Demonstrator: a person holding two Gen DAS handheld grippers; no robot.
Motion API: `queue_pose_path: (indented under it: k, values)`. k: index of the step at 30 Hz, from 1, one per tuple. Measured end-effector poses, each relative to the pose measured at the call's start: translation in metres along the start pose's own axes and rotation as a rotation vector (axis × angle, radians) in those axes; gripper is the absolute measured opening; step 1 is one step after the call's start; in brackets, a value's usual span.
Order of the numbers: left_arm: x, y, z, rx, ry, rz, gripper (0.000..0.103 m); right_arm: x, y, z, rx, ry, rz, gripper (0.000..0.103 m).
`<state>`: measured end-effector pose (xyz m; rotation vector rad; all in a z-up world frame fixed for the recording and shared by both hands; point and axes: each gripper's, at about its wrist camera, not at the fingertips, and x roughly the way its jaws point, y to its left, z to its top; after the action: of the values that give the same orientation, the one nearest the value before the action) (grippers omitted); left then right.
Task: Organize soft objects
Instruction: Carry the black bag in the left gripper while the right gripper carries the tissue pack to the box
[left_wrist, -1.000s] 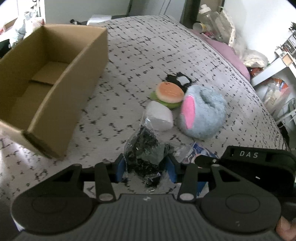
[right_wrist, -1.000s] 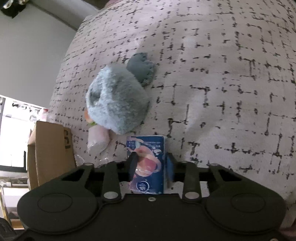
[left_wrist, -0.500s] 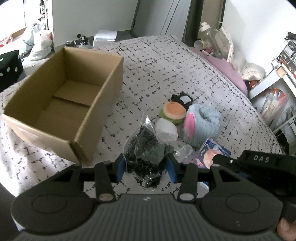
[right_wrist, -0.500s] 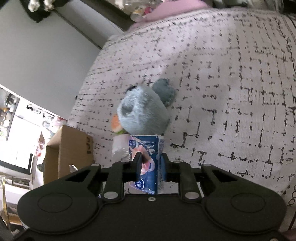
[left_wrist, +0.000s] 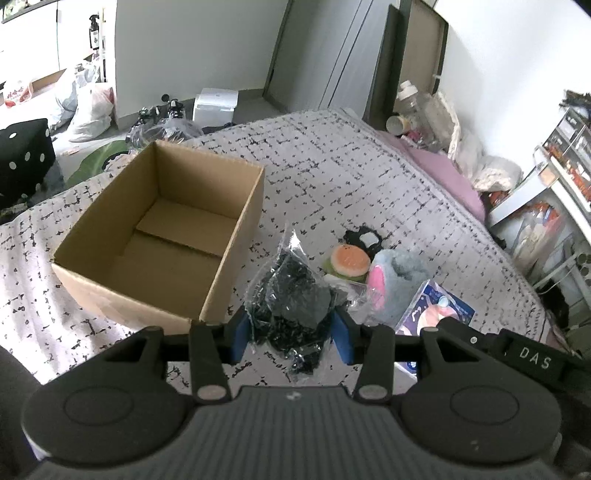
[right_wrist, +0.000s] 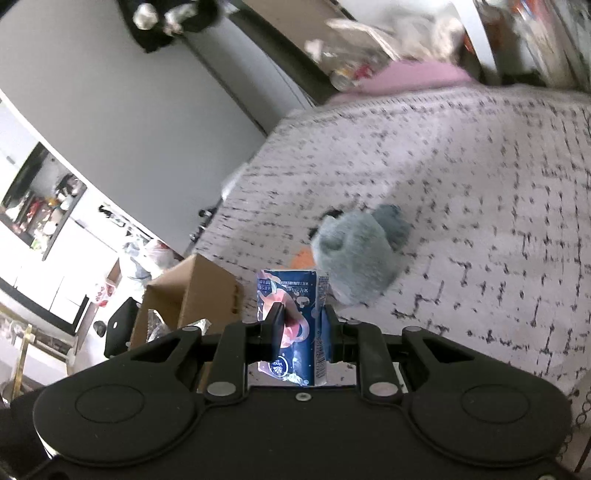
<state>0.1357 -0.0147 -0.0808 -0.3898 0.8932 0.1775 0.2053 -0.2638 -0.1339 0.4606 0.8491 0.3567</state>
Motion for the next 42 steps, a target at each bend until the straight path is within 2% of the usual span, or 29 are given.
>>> queue_pose_path:
  k: [10, 21, 34, 42]
  values:
    - [-0.030, 0.023, 0.007, -0.037, -0.062, -0.024, 0.046, -0.014, 0.021, -0.012, -0.058, -0.048, 0.005, 0.021]
    - [-0.051, 0.061, 0.021, -0.020, -0.130, -0.009, 0.046, -0.013, 0.057, -0.024, -0.165, -0.092, 0.070, 0.021]
    - [-0.036, 0.115, 0.042, -0.085, -0.127, 0.022, 0.046, 0.009, 0.096, -0.028, -0.221, -0.100, 0.140, 0.021]
    - [-0.009, 0.142, 0.049, -0.161, -0.072, 0.022, 0.046, 0.035, 0.119, -0.027, -0.246, -0.047, 0.151, 0.021]
